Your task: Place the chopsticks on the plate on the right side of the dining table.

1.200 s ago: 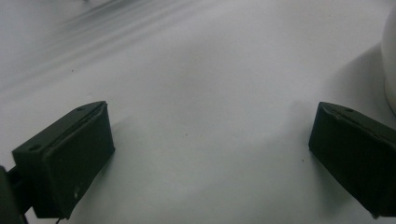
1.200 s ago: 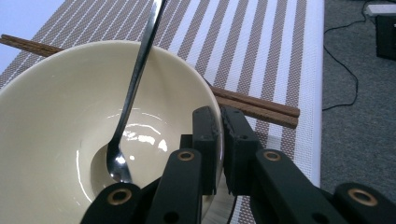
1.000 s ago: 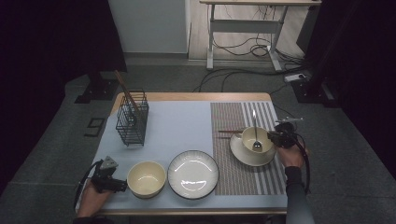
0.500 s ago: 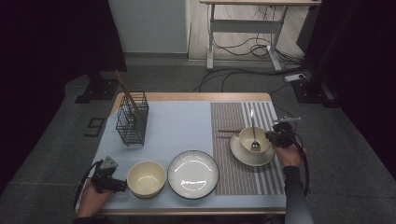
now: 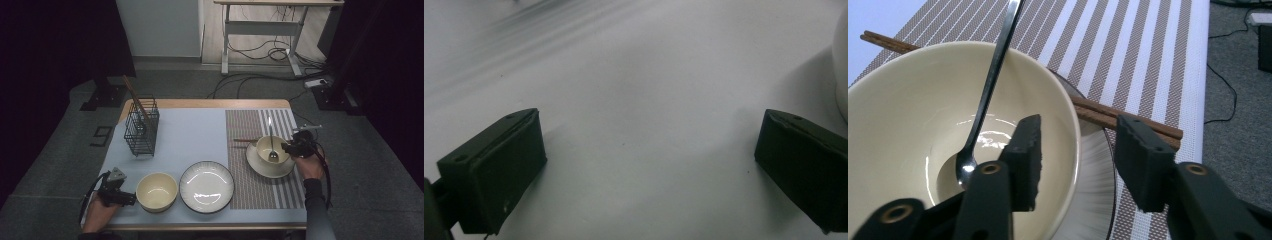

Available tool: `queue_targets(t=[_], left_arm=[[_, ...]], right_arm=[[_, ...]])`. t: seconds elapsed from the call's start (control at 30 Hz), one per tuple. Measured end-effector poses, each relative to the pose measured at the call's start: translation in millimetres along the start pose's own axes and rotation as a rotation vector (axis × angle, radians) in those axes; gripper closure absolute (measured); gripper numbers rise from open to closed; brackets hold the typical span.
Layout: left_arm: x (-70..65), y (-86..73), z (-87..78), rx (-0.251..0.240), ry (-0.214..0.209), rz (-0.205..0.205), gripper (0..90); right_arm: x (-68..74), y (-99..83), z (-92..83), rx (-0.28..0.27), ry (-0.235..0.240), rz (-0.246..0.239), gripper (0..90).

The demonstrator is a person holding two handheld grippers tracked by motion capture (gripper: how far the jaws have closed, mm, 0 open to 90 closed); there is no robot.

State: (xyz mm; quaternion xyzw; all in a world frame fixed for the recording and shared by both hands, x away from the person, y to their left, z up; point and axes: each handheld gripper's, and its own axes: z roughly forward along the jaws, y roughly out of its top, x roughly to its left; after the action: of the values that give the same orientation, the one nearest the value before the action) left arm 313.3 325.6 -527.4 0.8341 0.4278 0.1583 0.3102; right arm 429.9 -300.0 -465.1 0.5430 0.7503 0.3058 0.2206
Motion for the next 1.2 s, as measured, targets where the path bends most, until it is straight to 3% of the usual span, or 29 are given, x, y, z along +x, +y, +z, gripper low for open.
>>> queue_targets(t=[0.37, 0.6, 0.7, 0.83, 1.0, 1.2], left_arm=[[0.0, 0.0, 0.0, -0.001, 0.001, 0.000, 0.0], [0.0, 0.0, 0.0, -0.001, 0.001, 0.000, 0.0], [0.0, 0.0, 0.0, -0.001, 0.001, 0.000, 0.0], [0.0, 0.0, 0.0, -0.001, 0.001, 0.000, 0.0], [0.0, 0.0, 0.0, -0.001, 0.001, 0.000, 0.0], [0.0, 0.0, -0.1, -0.001, 0.001, 0.000, 0.0]], right_arm=[[0.4, 1.7, -13.7, -0.073, -0.030, 0.000, 35.9], [10.5, 3.2, -20.0, -0.038, 0.008, -0.052, 28.3], [13.5, 3.4, -24.2, -0.048, 0.028, -0.052, 23.3], [19.6, 0.8, -30.9, -0.066, -0.010, -0.080, 17.5], [26.6, -1.2, -36.4, -0.032, 0.014, -0.085, 13.1], [33.2, -4.6, -47.5, -0.045, 0.019, -0.118, 8.1]])
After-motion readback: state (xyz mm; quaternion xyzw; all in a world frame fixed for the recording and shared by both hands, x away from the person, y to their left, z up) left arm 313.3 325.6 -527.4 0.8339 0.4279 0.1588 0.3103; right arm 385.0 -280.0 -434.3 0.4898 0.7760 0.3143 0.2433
